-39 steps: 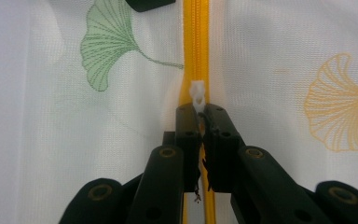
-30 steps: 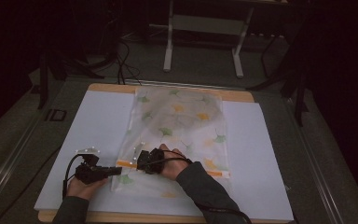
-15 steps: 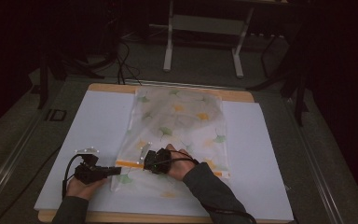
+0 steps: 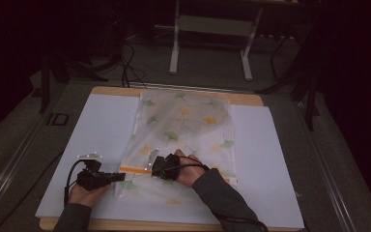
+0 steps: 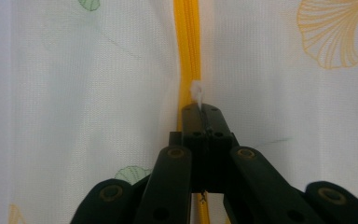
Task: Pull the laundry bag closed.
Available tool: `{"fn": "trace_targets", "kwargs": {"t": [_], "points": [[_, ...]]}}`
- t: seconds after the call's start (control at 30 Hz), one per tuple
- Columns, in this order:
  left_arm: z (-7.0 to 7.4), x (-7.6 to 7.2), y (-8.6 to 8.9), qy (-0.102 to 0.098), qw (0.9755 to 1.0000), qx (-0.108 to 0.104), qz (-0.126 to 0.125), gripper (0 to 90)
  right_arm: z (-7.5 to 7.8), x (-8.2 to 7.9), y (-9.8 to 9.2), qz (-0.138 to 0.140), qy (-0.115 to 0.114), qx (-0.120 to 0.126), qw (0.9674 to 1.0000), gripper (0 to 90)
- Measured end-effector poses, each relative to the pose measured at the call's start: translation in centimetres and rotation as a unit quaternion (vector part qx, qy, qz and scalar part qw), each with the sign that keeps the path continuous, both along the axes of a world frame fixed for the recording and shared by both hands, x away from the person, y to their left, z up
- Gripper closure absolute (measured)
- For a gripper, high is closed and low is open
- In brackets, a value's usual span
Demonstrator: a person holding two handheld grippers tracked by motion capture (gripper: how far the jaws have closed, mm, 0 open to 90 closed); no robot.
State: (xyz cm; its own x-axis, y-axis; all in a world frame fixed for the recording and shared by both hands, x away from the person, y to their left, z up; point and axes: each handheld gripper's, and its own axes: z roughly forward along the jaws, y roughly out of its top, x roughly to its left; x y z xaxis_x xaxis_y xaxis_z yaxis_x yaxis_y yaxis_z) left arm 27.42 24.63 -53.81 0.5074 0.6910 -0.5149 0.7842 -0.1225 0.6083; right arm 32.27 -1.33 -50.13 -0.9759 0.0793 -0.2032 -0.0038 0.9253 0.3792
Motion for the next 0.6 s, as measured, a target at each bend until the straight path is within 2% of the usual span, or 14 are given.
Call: {"fn": "trace_targets", "kwargs": {"t": [0.6], "points": [[0.0,0.0,0.1,0.000,1.0000,0.000,0.002,89.0,-0.1,0.0,-2.0,-0.009,-0.007,-0.004,0.9999,90.0]]}}
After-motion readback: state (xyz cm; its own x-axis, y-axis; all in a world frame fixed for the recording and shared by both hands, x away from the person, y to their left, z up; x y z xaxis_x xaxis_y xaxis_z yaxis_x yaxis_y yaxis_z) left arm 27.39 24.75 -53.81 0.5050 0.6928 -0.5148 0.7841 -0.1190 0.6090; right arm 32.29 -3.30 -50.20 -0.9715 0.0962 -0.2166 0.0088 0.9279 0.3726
